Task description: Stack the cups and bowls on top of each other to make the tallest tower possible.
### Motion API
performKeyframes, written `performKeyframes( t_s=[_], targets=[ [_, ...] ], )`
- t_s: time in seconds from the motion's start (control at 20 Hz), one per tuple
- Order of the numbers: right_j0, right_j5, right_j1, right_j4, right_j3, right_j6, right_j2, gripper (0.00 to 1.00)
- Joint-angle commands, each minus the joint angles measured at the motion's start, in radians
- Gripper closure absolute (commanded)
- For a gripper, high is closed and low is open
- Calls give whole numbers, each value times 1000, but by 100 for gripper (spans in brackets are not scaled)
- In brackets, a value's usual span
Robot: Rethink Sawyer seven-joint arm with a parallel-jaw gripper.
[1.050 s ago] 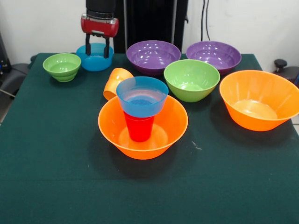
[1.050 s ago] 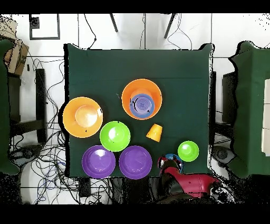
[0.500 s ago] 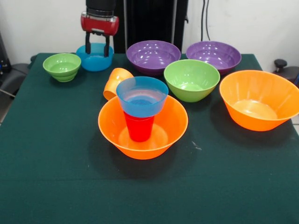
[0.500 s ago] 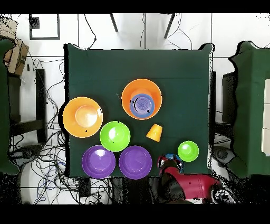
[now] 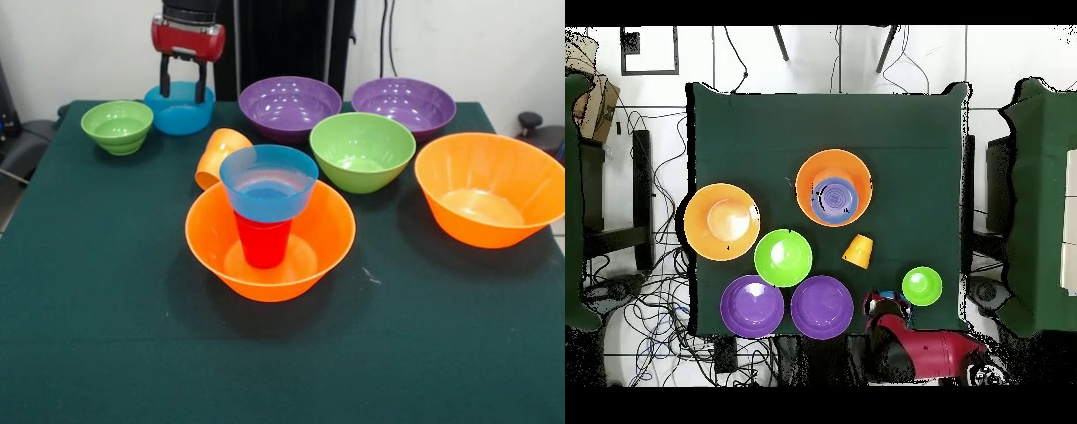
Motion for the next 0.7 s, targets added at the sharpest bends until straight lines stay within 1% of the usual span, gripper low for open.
performKeyframes(
  t_s=[0.05,0.3,0.5,0.6,0.7],
  targets=[
    [46,61,44,53,-17,103,111,0],
    [72,12,96,70,-34,118,90,0],
    [80,-5,107,81,-31,125,81,0],
    [74,-10,113,79,-31,123,83,0],
    [70,-24,137,75,-44,119,81,0]
  ],
)
